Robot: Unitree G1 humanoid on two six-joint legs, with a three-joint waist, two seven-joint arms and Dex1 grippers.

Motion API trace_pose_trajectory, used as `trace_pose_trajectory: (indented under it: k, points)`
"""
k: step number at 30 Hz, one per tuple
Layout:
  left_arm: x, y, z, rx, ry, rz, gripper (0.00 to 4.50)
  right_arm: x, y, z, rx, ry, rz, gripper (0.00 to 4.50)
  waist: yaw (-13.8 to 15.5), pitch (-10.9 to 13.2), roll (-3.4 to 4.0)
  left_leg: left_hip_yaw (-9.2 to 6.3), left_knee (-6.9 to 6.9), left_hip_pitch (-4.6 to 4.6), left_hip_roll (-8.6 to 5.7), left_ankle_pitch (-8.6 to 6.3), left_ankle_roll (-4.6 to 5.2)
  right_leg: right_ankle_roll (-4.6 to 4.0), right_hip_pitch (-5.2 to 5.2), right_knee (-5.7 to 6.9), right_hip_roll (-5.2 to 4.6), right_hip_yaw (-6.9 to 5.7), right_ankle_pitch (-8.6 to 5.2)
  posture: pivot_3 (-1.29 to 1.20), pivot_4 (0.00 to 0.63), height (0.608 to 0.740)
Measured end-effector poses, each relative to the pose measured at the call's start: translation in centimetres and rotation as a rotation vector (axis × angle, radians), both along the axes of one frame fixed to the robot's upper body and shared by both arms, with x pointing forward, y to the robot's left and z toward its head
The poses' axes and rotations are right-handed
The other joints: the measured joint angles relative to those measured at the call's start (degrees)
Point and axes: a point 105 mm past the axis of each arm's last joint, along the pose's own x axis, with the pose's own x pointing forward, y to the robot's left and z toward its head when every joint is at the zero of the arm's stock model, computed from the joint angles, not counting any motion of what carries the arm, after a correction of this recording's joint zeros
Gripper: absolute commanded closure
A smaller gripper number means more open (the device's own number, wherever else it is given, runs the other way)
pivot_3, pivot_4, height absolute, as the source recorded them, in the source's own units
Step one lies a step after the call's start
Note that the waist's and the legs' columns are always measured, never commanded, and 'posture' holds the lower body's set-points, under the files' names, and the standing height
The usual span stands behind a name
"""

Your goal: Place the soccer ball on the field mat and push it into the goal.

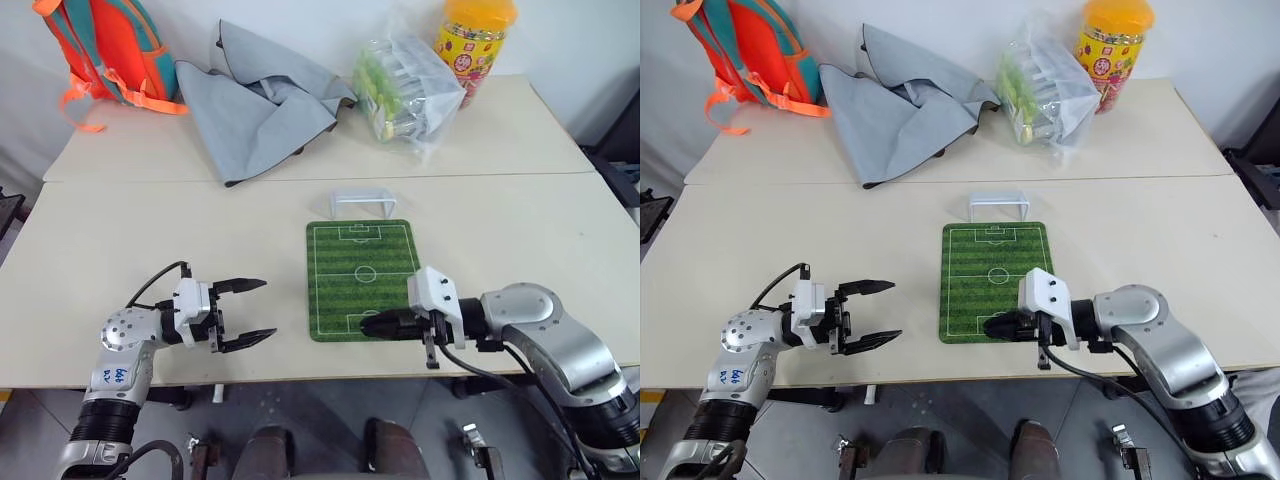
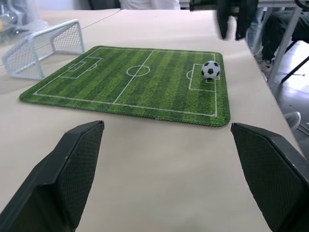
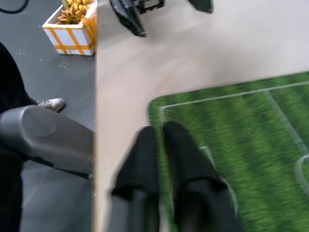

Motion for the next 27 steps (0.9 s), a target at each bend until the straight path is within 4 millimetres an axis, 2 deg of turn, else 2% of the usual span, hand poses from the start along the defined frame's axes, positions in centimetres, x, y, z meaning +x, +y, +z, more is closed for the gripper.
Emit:
trace_pose_trajectory:
  k: [5, 15, 17, 23, 25, 27]
  points:
    - [-0.1, -0.1, 0.0, 0.003, 0.001, -0.014, 0.0, -0.4, 0.0, -1.0, -0.004, 0.014, -0.014, 4.47, -0.01, 0.01, -0.01, 0.0, 0.06, 0.0, 0.01, 0.0, 0.0, -0.02, 0.0, 0.02, 0.0, 0.0, 0.01, 0.0, 0.15, 0.74]
    - [-0.7, 0.3, -0.2, 0.029, 0.021, -0.027, 0.0, 1.0, -0.2, -3.7, -0.016, 0.034, -0.011, 4.47, -0.15, 0.01, -0.01, 0.0, 0.08, 0.0, 0.03, 0.0, 0.0, -0.02, 0.0, 0.03, 0.02, 0.0, 0.01, 0.0, 0.15, 0.74]
    - [-0.9, 0.3, 0.0, 0.032, 0.015, -0.029, 0.0, 2.1, -0.3, -3.8, -0.026, 0.014, -0.023, 4.47, -0.14, 0.01, -0.01, 0.0, 0.13, -0.01, 0.03, 0.0, 0.0, -0.03, 0.0, 0.05, 0.02, 0.0, 0.02, 0.0, 0.15, 0.74]
    - [-0.7, 0.7, 0.2, 0.042, 0.018, -0.014, 0.0, 7.4, -1.1, -3.0, -0.059, -0.125, -0.118, 4.47, -0.24, 0.01, -0.01, 0.01, 0.21, 0.0, 0.08, 0.0, 0.0, -0.07, -0.01, 0.13, 0.06, 0.0, 0.04, 0.0, 0.15, 0.74]
    - [-0.5, 0.6, 0.5, 0.04, 0.01, -0.012, 0.0, 9.3, -1.3, -1.4, -0.039, -0.192, -0.176, 4.47, -0.24, 0.04, 0.03, 0.01, 0.24, -0.04, 0.08, 0.0, -0.01, -0.07, -0.03, 0.13, 0.06, 0.0, 0.04, 0.0, 0.15, 0.74]
    - [0.0, 0.5, 1.0, 0.038, -0.012, -0.008, 0.0, 10.9, -1.9, 1.7, 0.003, -0.285, -0.245, 4.47, -0.07, 0.05, 0.03, -0.01, 0.26, -0.05, 0.08, 0.0, -0.01, -0.07, -0.03, 0.14, 0.06, -0.01, 0.04, 0.0, 0.15, 0.74]
